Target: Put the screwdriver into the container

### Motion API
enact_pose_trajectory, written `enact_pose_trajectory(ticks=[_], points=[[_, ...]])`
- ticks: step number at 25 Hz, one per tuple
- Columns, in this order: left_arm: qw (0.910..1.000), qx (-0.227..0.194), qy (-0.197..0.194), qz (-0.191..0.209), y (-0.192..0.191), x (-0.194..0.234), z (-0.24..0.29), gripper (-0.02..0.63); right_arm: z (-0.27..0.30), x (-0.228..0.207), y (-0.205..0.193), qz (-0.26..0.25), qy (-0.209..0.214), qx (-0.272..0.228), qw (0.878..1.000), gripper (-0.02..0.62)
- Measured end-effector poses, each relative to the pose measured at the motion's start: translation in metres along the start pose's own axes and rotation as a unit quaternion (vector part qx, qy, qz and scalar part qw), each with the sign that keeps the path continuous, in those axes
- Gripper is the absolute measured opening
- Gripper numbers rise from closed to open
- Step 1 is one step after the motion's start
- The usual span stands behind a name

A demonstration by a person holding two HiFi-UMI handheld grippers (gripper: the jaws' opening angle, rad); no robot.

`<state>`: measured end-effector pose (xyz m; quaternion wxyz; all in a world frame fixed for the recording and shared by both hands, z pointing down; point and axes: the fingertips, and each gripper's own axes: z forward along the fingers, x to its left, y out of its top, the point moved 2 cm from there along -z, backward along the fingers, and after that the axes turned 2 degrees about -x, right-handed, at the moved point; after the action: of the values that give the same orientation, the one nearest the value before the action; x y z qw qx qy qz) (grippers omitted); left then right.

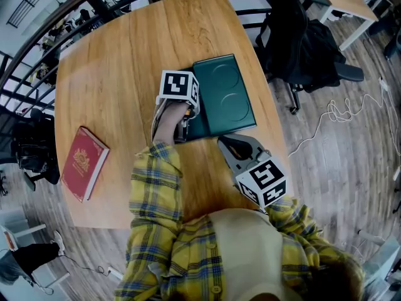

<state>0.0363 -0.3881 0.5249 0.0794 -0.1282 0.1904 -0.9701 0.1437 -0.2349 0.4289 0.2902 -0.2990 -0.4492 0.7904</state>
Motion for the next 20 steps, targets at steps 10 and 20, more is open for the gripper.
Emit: enact_pose_trajectory(ticks=[10,20], points=[[0.9996,-0.022,0.011,0.013,0.003,-0.001,-0.001,0.110,0.000,0.002,0.001,-0.003,0.002,0.001,1.000,0.066],[0.9978,-0.054,0.020,0.033,0.014,-0.006,-0.008,0.112,-0.004,0.002,0.001,-0.007,-0.004,0.002,1.000,0.066]])
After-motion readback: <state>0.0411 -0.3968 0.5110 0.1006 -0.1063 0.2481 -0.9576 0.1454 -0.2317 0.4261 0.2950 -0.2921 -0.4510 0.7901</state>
